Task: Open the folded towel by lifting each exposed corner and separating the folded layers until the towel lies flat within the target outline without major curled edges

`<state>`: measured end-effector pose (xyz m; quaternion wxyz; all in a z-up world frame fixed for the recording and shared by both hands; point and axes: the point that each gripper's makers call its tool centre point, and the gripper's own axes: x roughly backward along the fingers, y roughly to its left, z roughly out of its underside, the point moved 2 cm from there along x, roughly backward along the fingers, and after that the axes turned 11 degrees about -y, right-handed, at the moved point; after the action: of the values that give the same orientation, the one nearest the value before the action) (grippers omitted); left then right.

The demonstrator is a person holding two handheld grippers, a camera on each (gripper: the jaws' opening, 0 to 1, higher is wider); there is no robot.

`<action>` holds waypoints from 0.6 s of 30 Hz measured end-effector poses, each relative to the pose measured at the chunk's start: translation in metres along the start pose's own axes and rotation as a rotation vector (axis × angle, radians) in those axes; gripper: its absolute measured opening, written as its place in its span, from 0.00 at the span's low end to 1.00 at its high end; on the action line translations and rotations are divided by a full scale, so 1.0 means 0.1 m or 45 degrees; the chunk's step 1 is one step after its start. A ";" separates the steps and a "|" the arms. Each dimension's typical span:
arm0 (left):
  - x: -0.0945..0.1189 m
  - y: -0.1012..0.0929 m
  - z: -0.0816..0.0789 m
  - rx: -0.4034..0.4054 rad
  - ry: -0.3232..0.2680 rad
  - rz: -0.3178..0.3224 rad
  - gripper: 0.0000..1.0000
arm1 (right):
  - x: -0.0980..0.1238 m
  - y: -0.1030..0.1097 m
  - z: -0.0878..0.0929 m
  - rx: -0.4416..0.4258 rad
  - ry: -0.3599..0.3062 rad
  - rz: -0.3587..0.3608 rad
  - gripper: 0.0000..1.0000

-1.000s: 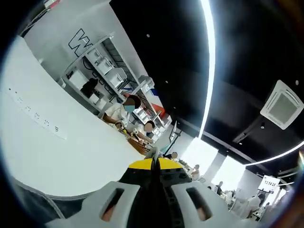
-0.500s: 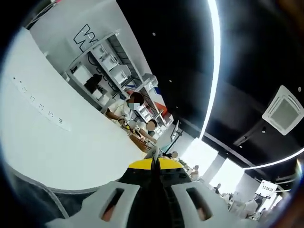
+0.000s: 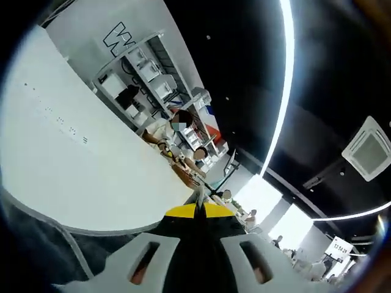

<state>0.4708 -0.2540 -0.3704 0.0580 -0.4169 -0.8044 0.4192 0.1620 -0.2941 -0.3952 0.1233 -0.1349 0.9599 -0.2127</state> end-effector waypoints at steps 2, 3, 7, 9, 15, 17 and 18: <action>0.00 0.01 0.02 0.002 0.008 -0.003 0.01 | 0.01 -0.01 0.02 -0.001 0.007 0.006 0.00; 0.00 0.01 0.03 0.002 0.009 -0.003 0.01 | 0.01 -0.01 0.02 -0.002 0.007 0.006 0.00; -0.01 0.03 0.06 0.002 0.018 -0.011 0.01 | 0.03 -0.03 0.05 -0.001 0.016 0.012 0.00; 0.00 0.03 0.08 0.009 0.021 -0.007 0.01 | 0.04 -0.03 0.07 -0.005 0.026 0.011 0.00; -0.01 0.05 0.12 0.027 0.030 -0.019 0.01 | 0.06 -0.05 0.10 -0.005 0.030 0.020 0.00; -0.01 0.05 0.13 0.022 0.035 -0.020 0.01 | 0.06 -0.06 0.11 -0.009 0.030 0.024 0.00; 0.00 0.05 0.13 0.021 0.034 -0.019 0.01 | 0.07 -0.06 0.11 -0.013 0.030 0.028 0.00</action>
<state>0.4681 -0.2612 -0.3824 0.0755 -0.4160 -0.8031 0.4198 0.1603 -0.3060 -0.4034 0.1136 -0.1225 0.9637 -0.2081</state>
